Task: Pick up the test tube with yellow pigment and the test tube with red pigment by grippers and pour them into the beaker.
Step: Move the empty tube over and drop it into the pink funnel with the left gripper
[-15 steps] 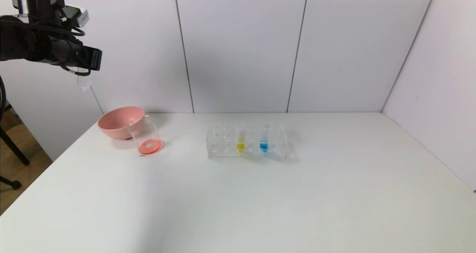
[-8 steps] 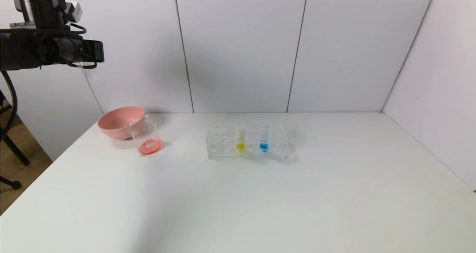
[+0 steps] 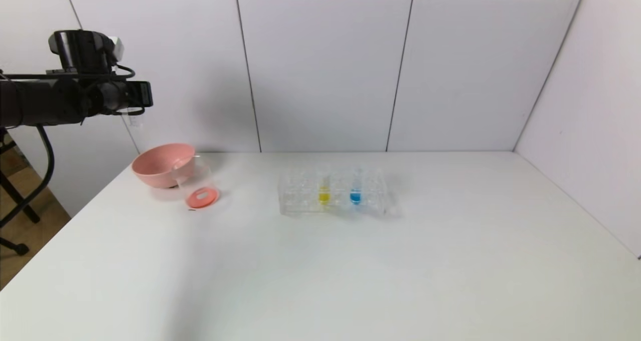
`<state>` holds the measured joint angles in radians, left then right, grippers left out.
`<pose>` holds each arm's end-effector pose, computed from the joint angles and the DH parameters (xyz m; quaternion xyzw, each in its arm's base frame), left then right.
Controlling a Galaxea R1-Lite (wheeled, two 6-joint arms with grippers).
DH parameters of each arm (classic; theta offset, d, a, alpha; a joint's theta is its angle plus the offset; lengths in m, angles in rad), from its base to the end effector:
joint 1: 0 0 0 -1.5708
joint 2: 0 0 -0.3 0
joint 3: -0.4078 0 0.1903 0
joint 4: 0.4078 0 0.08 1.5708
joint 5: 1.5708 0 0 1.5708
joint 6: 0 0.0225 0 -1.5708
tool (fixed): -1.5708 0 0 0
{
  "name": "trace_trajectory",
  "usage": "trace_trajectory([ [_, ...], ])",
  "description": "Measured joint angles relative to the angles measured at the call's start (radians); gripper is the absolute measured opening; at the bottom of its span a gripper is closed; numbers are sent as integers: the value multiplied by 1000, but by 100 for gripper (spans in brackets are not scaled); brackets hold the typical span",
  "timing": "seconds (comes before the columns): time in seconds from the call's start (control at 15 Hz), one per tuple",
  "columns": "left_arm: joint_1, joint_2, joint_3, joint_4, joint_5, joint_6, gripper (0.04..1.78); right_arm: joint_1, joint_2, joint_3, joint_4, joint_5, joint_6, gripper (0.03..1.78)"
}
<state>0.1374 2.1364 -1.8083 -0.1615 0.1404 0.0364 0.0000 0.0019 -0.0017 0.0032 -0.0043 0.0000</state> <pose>0.4467 0.0649 0.2515 0.0181 0.0857 0.1364 0.9868 -0.0228 -0.0001 0.0757 0.0000 0.0017 -0.0022 1.0000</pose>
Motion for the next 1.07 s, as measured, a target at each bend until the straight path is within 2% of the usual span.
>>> trace_trajectory([
  [0.13,4,39,28,-49,0,-2,49,0,0,0,0,0,0,11],
  [1.07,5,177,37,-70,-11,-10,49,0,0,0,0,0,0,11],
])
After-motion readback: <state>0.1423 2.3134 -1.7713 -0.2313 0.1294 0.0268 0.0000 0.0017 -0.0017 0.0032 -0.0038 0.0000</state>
